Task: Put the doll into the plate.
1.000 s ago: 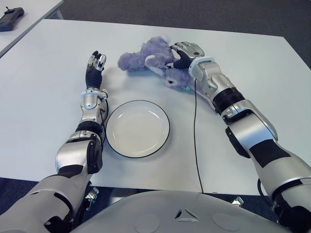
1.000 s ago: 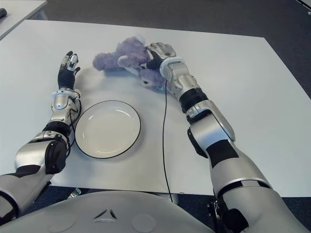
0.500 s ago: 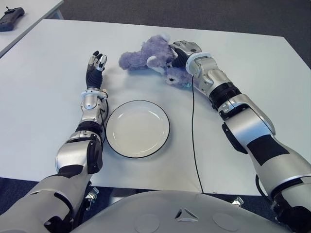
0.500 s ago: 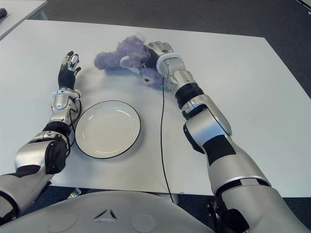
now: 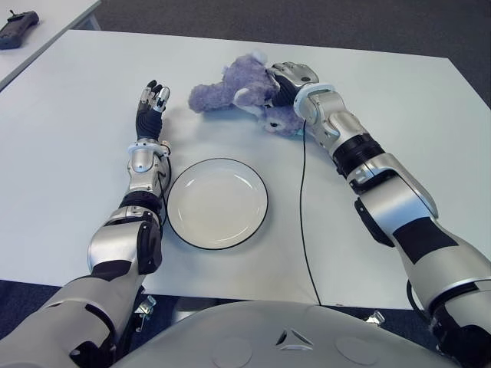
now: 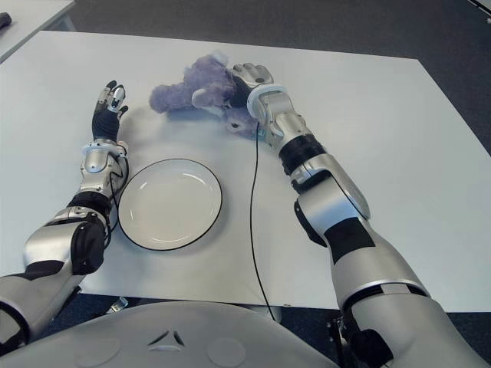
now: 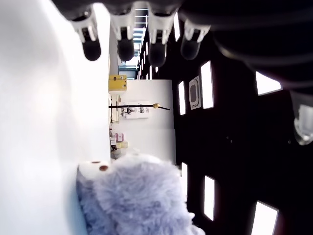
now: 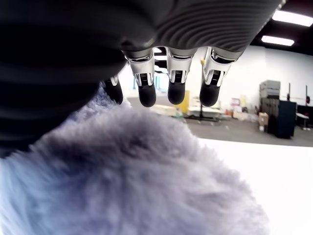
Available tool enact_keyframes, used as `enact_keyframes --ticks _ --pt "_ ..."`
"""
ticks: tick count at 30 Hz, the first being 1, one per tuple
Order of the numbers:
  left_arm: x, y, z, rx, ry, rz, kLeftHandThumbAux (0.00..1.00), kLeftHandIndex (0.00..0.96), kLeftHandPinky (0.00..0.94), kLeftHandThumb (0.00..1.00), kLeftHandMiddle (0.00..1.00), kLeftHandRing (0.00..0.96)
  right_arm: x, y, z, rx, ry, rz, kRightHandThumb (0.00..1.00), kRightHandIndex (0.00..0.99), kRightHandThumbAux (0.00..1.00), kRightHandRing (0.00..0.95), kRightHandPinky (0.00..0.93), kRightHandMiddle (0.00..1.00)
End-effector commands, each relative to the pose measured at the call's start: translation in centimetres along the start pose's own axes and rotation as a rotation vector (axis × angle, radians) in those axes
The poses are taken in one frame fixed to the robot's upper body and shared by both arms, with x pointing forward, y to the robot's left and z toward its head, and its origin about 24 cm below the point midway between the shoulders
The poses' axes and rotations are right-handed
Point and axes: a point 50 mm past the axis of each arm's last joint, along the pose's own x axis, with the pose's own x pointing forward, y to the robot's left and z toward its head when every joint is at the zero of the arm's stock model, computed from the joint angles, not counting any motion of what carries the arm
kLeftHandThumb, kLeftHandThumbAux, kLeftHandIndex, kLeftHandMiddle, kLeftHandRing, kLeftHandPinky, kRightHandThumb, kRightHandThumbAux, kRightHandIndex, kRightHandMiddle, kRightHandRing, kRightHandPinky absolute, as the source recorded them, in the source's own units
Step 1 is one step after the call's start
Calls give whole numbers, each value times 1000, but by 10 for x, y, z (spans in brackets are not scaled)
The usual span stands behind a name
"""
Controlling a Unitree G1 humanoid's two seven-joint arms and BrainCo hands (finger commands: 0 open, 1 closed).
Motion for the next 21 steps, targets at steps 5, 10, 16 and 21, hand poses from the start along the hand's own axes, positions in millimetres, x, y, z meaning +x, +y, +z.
enact_keyframes --ticks 5,10,16,21 --pt "-105 3 -110 -61 450 45 375 51 0 0 99 35 -56 27 3 64 -86 39 312 0 447 0 0 0" --pt "-105 4 -111 -71 447 46 374 59 0 0 102 37 -88 58 18 86 -122 53 284 0 398 0 51 0" --pt "-105 6 -110 -77 443 46 378 64 0 0 102 36 -106 74 34 124 -155 83 263 0 368 0 84 0" --pt "-105 8 -110 -70 440 49 377 61 0 0 102 36 -103 73 43 192 -182 54 234 19 341 75 258 0"
